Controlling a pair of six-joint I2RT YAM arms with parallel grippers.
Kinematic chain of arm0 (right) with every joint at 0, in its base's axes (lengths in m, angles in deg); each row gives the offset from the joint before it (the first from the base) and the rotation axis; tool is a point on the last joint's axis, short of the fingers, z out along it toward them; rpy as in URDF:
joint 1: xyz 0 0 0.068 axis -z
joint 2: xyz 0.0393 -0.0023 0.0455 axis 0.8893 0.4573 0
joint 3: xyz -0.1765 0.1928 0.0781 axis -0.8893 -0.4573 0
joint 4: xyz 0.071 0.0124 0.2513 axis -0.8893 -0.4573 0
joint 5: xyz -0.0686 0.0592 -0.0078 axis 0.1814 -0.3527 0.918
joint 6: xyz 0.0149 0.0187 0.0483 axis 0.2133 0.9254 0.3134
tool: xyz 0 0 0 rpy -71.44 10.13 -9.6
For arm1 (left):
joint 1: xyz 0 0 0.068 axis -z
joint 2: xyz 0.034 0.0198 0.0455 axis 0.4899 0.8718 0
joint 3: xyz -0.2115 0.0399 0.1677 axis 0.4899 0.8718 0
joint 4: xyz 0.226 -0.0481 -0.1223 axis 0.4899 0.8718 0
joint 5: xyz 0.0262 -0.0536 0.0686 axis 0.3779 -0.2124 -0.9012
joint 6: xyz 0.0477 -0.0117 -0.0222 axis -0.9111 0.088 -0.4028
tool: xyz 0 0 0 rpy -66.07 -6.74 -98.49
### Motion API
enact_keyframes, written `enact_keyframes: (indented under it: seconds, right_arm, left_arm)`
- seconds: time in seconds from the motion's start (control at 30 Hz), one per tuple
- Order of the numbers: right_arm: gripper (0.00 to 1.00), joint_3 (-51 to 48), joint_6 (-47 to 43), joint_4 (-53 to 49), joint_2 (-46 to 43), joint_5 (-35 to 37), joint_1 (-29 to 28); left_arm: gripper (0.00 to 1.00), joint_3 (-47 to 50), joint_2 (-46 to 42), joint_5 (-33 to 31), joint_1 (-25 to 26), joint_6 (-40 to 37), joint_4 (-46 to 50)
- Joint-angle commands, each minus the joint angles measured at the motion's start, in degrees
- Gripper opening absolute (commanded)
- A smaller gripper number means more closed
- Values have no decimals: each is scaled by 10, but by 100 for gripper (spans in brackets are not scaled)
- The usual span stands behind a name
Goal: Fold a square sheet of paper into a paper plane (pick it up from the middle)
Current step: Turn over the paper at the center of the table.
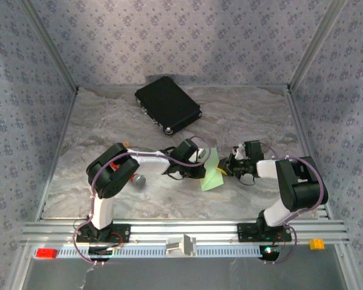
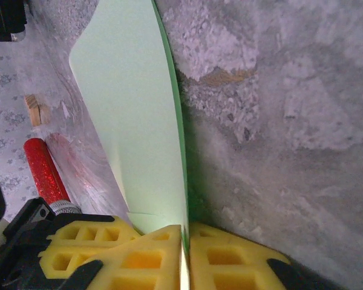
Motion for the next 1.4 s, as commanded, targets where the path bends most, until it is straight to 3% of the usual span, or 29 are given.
enact_keyframes:
  seconds: [0.0,0.27,0.5,0.73,0.87,1.1,1.37]
  right_arm:
    - [8,-7,-3,5,1,-11,5]
    - [5,-4,-12,-30,-57,4,4]
    - [5,47,-73,-187,-154,117,-29]
    - [5,129,-129,-342,-208,305,-112]
    - [5,191,-135,-426,-194,433,-163]
    - [5,258,-156,-508,-155,581,-237]
    - [4,307,-113,-583,-118,837,-327]
  left_arm:
    - [3,14,-16,-7,2,2,24]
    - [19,38,-92,-34,3,1,17]
    - [24,79,-185,-128,2,-8,26]
    - [35,121,-271,-212,1,-13,32]
    - [40,138,-308,-244,-1,-16,35]
    - [54,170,-369,-309,-6,-6,53]
    - [68,208,-451,-376,-23,13,97]
